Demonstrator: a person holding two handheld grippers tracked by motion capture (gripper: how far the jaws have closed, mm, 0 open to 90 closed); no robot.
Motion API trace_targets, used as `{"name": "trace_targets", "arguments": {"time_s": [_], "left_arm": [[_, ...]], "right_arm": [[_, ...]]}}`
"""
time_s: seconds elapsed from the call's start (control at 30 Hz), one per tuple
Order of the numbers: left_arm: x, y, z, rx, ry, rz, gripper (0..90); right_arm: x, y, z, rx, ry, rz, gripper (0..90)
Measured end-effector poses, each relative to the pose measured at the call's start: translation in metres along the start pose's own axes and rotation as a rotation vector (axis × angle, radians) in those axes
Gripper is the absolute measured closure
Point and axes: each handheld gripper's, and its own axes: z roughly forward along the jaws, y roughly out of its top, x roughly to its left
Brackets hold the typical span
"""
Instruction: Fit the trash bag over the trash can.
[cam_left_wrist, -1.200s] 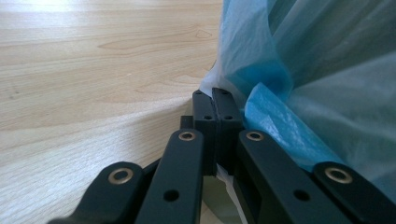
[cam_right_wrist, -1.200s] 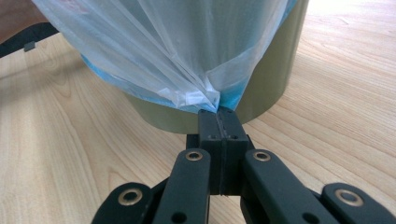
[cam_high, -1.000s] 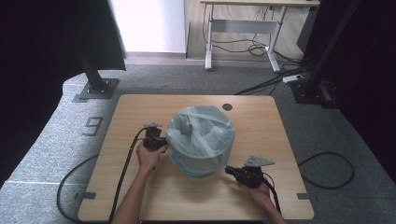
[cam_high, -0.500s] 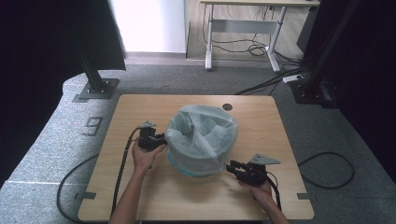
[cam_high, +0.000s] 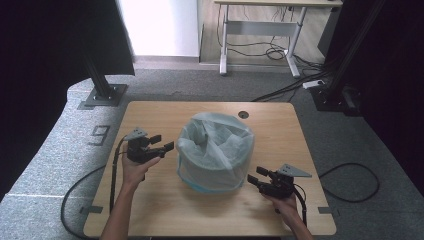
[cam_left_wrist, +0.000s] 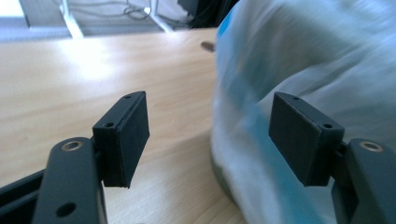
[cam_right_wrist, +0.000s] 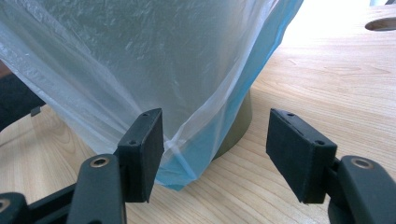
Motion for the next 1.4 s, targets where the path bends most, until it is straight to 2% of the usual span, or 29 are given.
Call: {"name": "trace_targets", "arguments": {"time_s": [0.07, 0.13, 0.17, 0.27, 0.3, 0.33, 0.43, 0.73, 0.97, 1.03, 1.27, 1.4], "left_arm": [[-0.01, 0.014, -0.006, -0.021, -0.034, 0.039, 29.0], [-0.014, 0.018, -0.008, -0.023, -0.048, 0.051, 29.0], [-0.02, 0.026, -0.009, -0.022, -0.082, 0.068, 28.8], [-0.025, 0.033, -0.009, -0.017, -0.099, 0.082, 28.6], [-0.03, 0.041, -0.007, -0.001, -0.107, 0.094, 28.1], [-0.03, 0.041, -0.007, -0.001, -0.107, 0.094, 27.9], [-0.039, 0.054, -0.001, 0.027, -0.114, 0.116, 27.5], [-0.052, 0.073, 0.01, 0.049, -0.149, 0.126, 27.4], [-0.063, 0.094, 0.032, 0.122, -0.17, 0.171, 27.9], [-0.069, 0.102, 0.042, 0.15, -0.177, 0.196, 28.0], [-0.076, 0.115, 0.063, 0.189, -0.214, 0.218, 30.1], [-0.082, 0.125, 0.084, 0.231, -0.222, 0.213, 30.2]], "right_arm": [[-0.002, 0.0, -0.001, 0.002, -0.003, 0.003, 35.8], [-0.002, 0.0, -0.001, 0.004, -0.004, 0.004, 35.8], [-0.003, 0.0, -0.002, 0.002, -0.005, 0.009, 35.8], [-0.004, 0.0, -0.003, 0.001, -0.004, 0.013, 35.8], [-0.005, 0.0, -0.003, 0.0, -0.001, 0.015, 35.8], [-0.005, 0.0, -0.003, 0.0, -0.001, 0.015, 35.8], [-0.005, 0.0, -0.005, 0.003, 0.004, 0.011, 35.9], [-0.007, 0.0, -0.008, 0.01, 0.012, 0.022, 35.8], [-0.008, -0.001, -0.007, 0.018, 0.012, 0.027, 35.8], [-0.008, -0.001, -0.007, 0.022, 0.012, 0.03, 35.7], [-0.009, -0.002, -0.007, 0.03, 0.01, 0.035, 35.7], [-0.009, -0.002, -0.008, 0.025, 0.006, 0.038, 35.6]]}}
